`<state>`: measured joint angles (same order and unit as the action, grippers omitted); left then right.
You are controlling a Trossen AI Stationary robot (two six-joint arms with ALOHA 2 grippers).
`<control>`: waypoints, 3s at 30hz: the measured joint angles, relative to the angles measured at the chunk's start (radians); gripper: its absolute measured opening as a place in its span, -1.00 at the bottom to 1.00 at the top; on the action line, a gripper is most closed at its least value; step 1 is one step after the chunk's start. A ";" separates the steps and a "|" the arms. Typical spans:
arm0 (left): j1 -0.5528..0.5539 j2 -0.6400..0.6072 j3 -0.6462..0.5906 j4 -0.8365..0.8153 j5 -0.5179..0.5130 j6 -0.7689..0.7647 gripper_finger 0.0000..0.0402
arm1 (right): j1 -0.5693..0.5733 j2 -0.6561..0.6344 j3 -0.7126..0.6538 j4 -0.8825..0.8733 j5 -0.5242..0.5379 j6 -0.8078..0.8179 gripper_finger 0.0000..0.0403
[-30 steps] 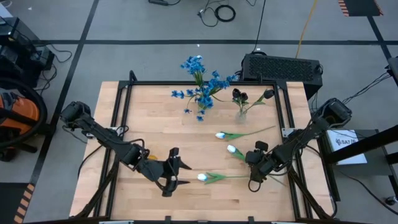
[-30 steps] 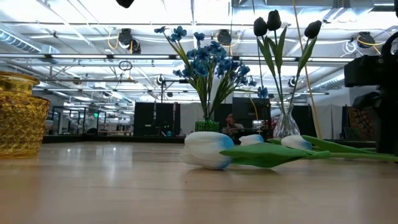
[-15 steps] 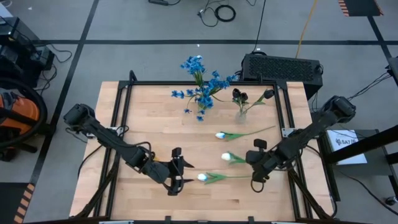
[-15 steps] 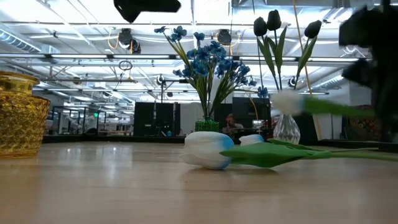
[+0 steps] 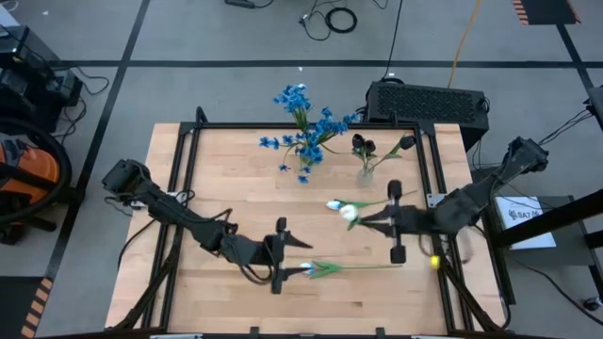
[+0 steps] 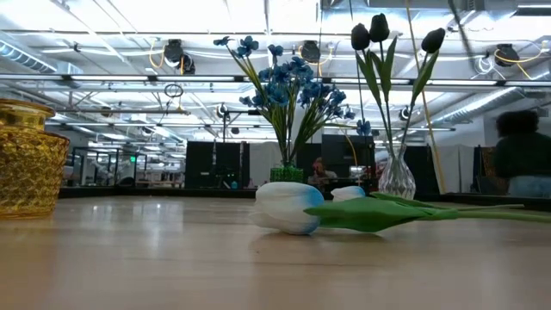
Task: Sort flowers into vase by color
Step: Put the middle white tulip into the yellow vase
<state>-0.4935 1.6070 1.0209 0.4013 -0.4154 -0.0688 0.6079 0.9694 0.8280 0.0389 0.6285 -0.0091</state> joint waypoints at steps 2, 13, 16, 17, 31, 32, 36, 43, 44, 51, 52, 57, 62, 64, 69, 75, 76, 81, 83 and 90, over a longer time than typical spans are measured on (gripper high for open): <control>0.020 -0.002 0.000 0.080 -0.011 0.000 0.26 | 0.000 -0.007 0.000 0.132 0.000 -0.092 -0.98; 0.155 -0.011 0.175 0.027 0.163 0.053 0.26 | -0.053 0.105 0.000 0.316 -0.005 -0.136 -0.98; 0.183 -0.011 0.217 -0.004 0.196 0.053 0.26 | -0.073 0.148 0.000 0.359 -0.006 -0.137 -0.98; 0.190 -0.011 0.227 -0.005 0.218 0.053 0.26 | -0.080 0.160 0.000 0.378 -0.006 -0.137 -0.98; 0.214 -0.002 0.239 -0.063 0.179 0.059 0.26 | -0.110 0.194 0.000 0.530 -0.172 -0.134 -0.98; 0.217 0.005 0.240 -0.044 0.181 0.061 0.26 | -0.112 0.196 0.000 0.533 -0.186 -0.129 -0.98; 0.224 0.036 0.238 0.015 0.199 0.104 0.26 | -0.124 0.207 0.000 0.533 -0.189 -0.129 -0.98; 0.236 0.070 0.238 0.088 0.236 0.137 0.25 | -0.139 0.226 0.000 0.533 -0.186 -0.126 -0.98; 0.238 0.070 0.237 0.085 0.236 0.138 0.23 | -0.142 0.224 0.000 0.535 -0.186 -0.126 -0.98; 0.245 0.068 0.238 0.077 0.236 0.138 -0.11 | -0.145 0.223 0.000 0.521 -0.185 -0.128 -0.98; 0.245 0.067 0.238 0.082 0.236 0.138 -0.16 | -0.147 0.223 0.000 0.517 -0.186 -0.128 -0.98; 0.245 0.066 0.238 0.076 0.236 0.160 -0.41 | -0.151 0.223 0.000 0.509 -0.183 -0.130 -0.98; 0.244 0.040 0.238 0.021 0.241 0.162 -0.69 | -0.151 0.224 0.000 0.495 -0.182 -0.133 -0.97; 0.243 0.020 0.238 -0.023 0.240 0.163 -0.82 | -0.151 0.223 0.000 0.489 -0.172 -0.124 -0.95; 0.239 -0.034 0.238 -0.124 0.240 0.153 -0.95 | -0.151 0.218 0.001 0.478 -0.155 -0.097 -0.76; 0.221 -0.077 0.238 -0.212 0.238 0.154 -0.95 | -0.150 0.198 0.001 0.398 -0.156 -0.056 -0.43; 0.217 -0.097 0.238 -0.253 0.233 0.154 -0.96 | -0.149 0.189 0.001 0.364 -0.157 -0.049 -0.38; 0.190 -0.229 0.210 -0.469 0.196 0.100 -0.99 | -0.148 0.121 0.001 0.148 -0.163 0.015 -0.19; 0.171 -0.284 0.182 -0.515 0.172 0.076 -0.99 | -0.148 0.095 0.001 0.051 -0.163 0.053 -0.15; 0.065 -0.487 0.030 -0.539 0.064 0.015 -0.99 | -0.148 0.101 0.001 -0.250 -0.276 0.266 -0.17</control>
<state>-0.4288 1.1200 1.0505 -0.1376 -0.3517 -0.0538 0.4601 1.0709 0.8288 -0.2109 0.3526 0.2568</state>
